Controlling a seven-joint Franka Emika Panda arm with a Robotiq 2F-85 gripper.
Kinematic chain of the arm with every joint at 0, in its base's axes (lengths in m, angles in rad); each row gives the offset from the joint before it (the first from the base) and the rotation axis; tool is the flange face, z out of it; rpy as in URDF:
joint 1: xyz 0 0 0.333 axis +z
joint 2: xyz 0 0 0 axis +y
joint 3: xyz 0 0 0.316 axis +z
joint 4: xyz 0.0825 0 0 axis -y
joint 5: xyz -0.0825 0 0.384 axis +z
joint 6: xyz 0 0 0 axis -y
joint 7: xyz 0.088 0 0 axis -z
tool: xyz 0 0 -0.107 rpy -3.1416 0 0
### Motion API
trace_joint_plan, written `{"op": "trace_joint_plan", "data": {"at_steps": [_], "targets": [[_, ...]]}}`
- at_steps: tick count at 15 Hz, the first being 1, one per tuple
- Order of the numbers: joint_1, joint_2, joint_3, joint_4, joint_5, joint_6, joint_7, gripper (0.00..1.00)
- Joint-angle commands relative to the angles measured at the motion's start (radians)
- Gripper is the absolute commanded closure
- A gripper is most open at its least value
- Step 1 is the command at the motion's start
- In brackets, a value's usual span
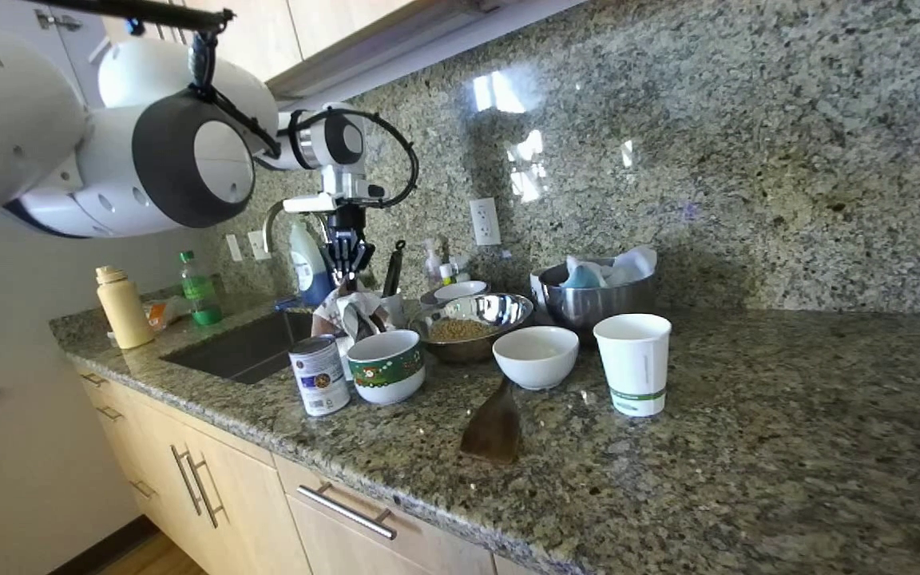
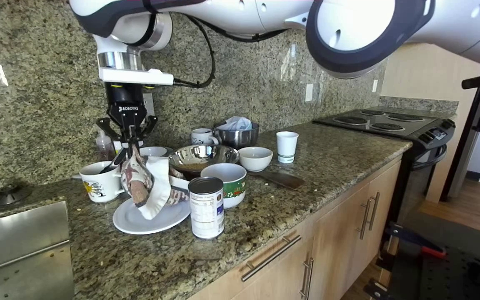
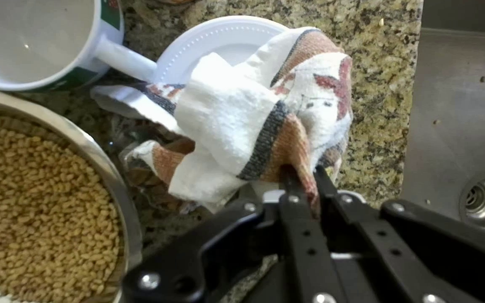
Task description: Use the towel to wipe the white plate on the left
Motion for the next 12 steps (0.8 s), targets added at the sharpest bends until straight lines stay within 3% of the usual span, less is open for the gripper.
{"op": "trace_joint_plan", "data": {"at_steps": [1,12], "targets": [[-0.03,-0.049,0.003,-0.006,0.024,-0.033,0.069,0.97],[-0.139,-0.107,0.004,-0.042,0.094,-0.043,0.334,0.97]]}}
